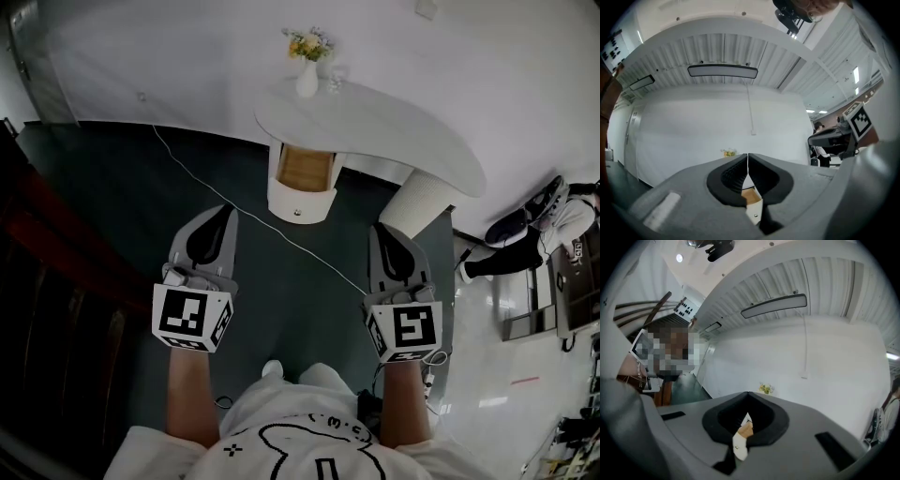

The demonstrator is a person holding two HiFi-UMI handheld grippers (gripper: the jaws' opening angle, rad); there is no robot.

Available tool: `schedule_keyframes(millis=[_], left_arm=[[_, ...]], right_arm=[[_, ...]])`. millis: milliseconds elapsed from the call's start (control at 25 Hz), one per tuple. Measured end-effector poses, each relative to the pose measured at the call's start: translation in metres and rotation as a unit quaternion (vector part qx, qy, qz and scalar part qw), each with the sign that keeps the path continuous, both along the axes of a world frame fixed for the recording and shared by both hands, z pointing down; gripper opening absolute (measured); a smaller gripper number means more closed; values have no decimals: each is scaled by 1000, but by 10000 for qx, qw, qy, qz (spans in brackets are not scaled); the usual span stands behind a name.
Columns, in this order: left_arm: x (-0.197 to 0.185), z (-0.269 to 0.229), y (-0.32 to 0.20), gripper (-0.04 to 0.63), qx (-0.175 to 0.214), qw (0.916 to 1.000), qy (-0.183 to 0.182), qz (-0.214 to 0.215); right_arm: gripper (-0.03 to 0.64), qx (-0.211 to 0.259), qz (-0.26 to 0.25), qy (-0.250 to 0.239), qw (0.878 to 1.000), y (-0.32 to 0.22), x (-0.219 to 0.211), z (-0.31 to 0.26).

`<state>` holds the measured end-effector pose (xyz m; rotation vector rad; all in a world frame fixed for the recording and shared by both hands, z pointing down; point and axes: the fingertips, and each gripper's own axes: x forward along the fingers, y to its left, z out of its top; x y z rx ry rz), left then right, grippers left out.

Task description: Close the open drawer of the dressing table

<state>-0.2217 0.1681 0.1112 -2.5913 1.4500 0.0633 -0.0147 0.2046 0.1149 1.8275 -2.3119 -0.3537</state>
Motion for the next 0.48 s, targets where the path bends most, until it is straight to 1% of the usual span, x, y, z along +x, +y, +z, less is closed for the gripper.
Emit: schedule_keyframes(millis=[320, 480], left_arm=[[-19, 20, -20, 18, -182, 9998, 62, -113], [-14, 30, -28, 18, -273, 9996, 51, -111]], right_arm=[[-5, -228, 12, 16, 9997, -25, -11, 21], [-5, -396, 19, -31, 9992, -36, -6, 35]])
